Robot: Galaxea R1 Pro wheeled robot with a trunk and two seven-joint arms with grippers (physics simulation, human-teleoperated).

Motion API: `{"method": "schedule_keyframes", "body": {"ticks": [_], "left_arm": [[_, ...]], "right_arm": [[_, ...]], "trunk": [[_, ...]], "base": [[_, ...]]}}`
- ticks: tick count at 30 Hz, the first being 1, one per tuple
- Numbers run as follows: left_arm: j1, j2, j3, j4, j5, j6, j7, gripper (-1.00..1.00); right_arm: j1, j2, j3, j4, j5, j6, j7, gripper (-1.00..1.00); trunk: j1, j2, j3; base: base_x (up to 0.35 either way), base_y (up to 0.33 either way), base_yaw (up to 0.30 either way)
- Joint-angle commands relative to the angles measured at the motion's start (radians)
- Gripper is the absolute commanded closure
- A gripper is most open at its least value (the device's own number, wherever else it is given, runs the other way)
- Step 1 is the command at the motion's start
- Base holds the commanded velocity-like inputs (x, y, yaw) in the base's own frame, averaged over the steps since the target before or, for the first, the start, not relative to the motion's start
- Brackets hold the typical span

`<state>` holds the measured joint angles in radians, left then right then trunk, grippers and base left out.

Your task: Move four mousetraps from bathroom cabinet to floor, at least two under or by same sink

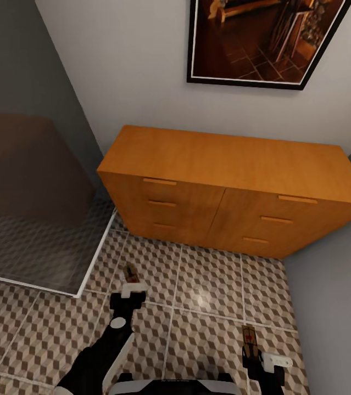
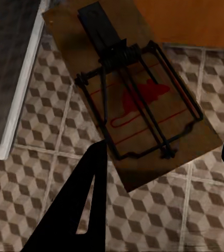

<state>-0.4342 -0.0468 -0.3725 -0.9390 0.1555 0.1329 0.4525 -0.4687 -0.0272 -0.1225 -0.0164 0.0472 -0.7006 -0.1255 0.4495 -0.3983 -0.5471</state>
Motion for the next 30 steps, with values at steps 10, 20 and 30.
{"method": "schedule_keyframes", "body": {"ticks": [10,20,30], "left_arm": [[0.005,-0.001,-0.047,0.521,0.005,-0.237,-0.146,1.0],[0.014,0.006,-0.047,0.982,0.011,-0.704,-0.226,1.0],[0.126,0.124,-0.044,1.015,0.026,-0.888,-0.223,1.0]], "right_arm": [[-0.001,0.002,-0.005,0.001,0.003,-0.005,-0.002,1.0],[-0.001,0.001,-0.005,0.001,0.003,-0.004,-0.002,1.0],[-0.001,0.0,-0.005,0.001,0.003,-0.003,-0.002,1.0]], "trunk": [[0.001,-0.002,-0.001],[0.001,-0.002,-0.001],[0.001,-0.002,-0.001]], "base": [[0.0,0.0,0.0],[0.0,0.0,0.0],[0.0,0.0,0.0]]}}
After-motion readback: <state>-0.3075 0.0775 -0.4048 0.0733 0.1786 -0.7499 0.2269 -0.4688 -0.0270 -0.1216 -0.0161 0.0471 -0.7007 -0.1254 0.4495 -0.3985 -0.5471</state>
